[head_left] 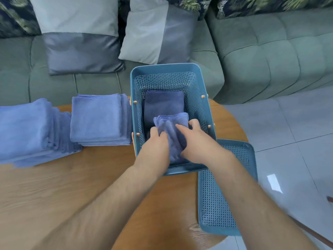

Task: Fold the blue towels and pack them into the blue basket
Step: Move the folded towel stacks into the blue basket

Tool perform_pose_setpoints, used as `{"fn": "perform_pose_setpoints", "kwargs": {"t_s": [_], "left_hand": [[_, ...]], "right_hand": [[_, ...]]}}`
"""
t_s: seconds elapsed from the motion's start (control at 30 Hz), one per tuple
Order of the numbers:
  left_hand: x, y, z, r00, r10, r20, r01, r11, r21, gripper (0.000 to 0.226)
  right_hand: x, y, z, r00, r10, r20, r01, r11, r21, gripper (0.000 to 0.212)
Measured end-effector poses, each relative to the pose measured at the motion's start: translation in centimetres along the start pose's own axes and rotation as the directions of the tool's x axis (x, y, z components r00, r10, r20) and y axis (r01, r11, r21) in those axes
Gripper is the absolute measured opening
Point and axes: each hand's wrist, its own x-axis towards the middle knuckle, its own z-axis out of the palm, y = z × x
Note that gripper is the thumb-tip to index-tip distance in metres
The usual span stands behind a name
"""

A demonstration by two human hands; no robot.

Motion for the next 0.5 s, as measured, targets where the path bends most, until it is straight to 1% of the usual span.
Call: {"fn": "perform_pose_setpoints", "kwargs": {"t_s": [0.03,0.1,0.17,0.2,0.23,0.27,0.3,0.33,0.37,0.4,0.43,0.47,0.5], "left_hand": [[0.6,0.1,0.5,0.999,-0.025,0.043,0.024,0.999,0.027,0.031],[1.6,0.0,1.3,0.995,-0.028,0.091,0.021,0.997,0.078,0.026],[2.2,-0.2,1.8,0.994,-0.033,0.108,0.022,0.995,0.101,0.025],[2.7,-0.1,1.9,0.991,-0.057,0.125,0.045,0.995,0.094,0.024],[2.9,0.2,1.8,0.987,-0.091,0.133,0.069,0.985,0.155,0.024],[2.9,0.5,1.8,0.982,-0.106,0.156,0.069,0.971,0.228,0.026],[3.0,0.3,2.5,0.983,-0.098,0.158,0.038,0.937,0.347,0.028],[3.2,0.3,3.3,0.989,-0.107,0.099,0.063,0.925,0.375,0.030],[3.5,0.4,3.5,0.993,-0.114,0.030,0.091,0.905,0.416,0.032],[3.2,0.5,3.3,0.990,-0.119,-0.072,0.138,0.909,0.393,0.033],[3.3,0.6,3.2,0.976,-0.107,-0.187,0.169,0.917,0.361,0.035],[3.5,0.5,3.6,0.978,-0.089,-0.190,0.151,0.927,0.344,0.032],[3.9,0.2,3.6,0.990,-0.075,-0.122,0.112,0.936,0.335,0.030]], "right_hand": [[0.6,0.3,0.4,0.999,0.002,0.033,-0.002,1.000,-0.004,0.059],[2.0,0.6,1.3,0.995,0.006,0.099,-0.004,1.000,-0.019,0.057],[3.2,0.6,2.2,0.989,-0.006,0.145,0.012,0.999,-0.043,0.061],[3.7,0.6,2.6,0.986,-0.004,0.164,0.013,0.998,-0.059,0.064],[4.1,0.6,2.9,0.984,0.011,0.177,0.005,0.996,-0.090,0.067],[4.3,0.5,3.2,0.985,0.037,0.166,-0.012,0.989,-0.148,0.068],[4.2,0.2,3.4,0.992,0.059,0.115,-0.031,0.972,-0.233,0.063],[4.0,-0.1,3.4,0.998,0.056,0.026,-0.045,0.944,-0.326,0.054],[3.8,-0.5,3.3,0.997,0.020,-0.069,-0.046,0.918,-0.394,0.044],[3.6,-0.9,3.2,0.989,-0.041,-0.145,-0.026,0.901,-0.433,0.037],[3.5,-1.1,3.2,0.977,-0.105,-0.187,0.011,0.896,-0.444,0.036],[3.6,-1.2,3.3,0.972,-0.153,-0.179,0.058,0.893,-0.446,0.038],[3.8,-1.1,3.6,0.976,-0.175,-0.131,0.101,0.893,-0.438,0.046]]}}
